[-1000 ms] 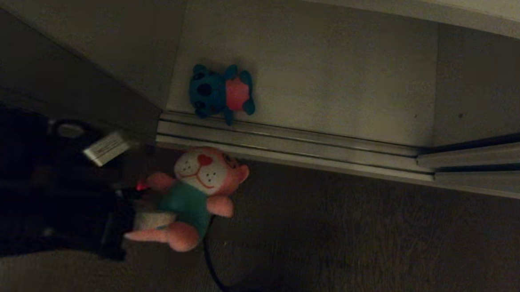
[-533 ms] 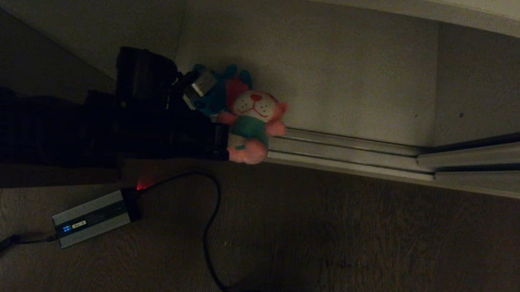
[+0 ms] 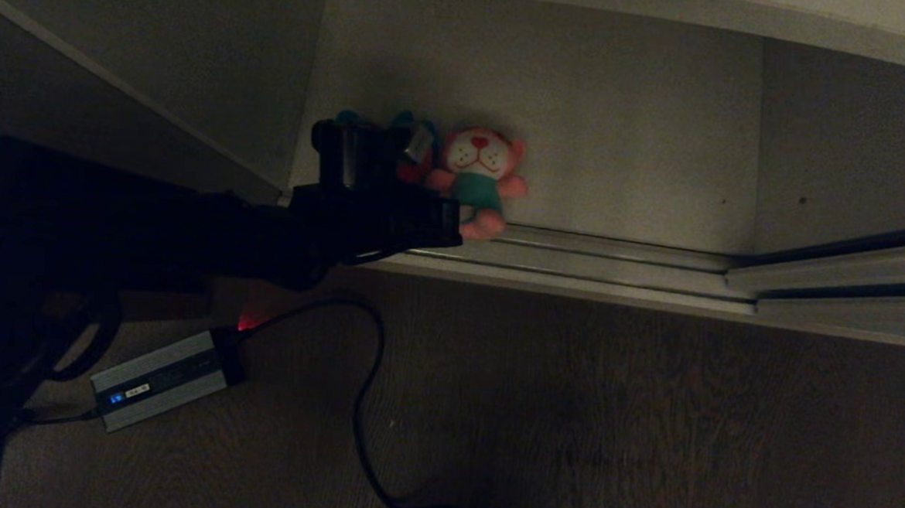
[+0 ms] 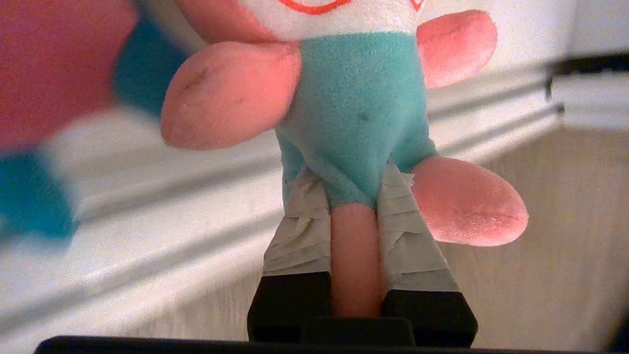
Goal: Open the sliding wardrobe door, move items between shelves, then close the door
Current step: Place the pink doll on the lower shelf
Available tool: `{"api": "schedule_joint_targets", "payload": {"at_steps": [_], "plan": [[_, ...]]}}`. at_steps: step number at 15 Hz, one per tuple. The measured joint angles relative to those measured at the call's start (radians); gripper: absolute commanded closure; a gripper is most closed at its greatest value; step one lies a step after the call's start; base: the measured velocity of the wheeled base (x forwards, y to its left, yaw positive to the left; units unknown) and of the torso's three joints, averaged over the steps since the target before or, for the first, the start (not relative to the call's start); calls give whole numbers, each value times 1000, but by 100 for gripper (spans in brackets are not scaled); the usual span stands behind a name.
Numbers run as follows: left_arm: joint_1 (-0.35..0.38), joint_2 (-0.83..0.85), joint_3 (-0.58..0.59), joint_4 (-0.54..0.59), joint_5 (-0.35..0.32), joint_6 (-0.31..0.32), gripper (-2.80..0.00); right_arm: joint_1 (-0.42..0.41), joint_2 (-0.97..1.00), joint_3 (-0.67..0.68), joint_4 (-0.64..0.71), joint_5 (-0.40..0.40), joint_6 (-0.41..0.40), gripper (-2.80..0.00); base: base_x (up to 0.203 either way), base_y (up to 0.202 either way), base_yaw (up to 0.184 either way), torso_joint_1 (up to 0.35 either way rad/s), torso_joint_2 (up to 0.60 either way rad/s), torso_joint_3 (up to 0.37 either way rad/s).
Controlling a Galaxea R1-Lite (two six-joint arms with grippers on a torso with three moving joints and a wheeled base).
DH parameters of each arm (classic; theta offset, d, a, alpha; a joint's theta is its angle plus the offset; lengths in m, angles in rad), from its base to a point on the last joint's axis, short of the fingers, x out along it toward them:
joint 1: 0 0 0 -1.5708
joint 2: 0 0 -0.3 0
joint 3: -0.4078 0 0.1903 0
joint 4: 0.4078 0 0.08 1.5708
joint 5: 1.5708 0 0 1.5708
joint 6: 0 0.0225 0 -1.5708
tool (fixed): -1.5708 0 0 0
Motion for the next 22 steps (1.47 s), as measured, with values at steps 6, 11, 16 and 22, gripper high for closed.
{"api": "schedule_joint_targets", "payload": {"at_steps": [6, 11, 16, 22], "plan": [[-6, 146, -202, -69, 71, 20, 0, 0, 0, 0, 0, 0, 0, 0, 0, 0, 0, 0, 0, 0], [-16, 147, -237, -62, 75, 13, -280, 0, 0, 0, 0, 0, 0, 0, 0, 0, 0, 0, 0, 0], [-30, 46, -208, -46, 83, -22, -280, 0, 0, 0, 0, 0, 0, 0, 0, 0, 0, 0, 0, 0], [-31, -279, 25, 188, 105, -28, 0, 0, 0, 0, 0, 0, 0, 0, 0, 0, 0, 0, 0, 0]]}}
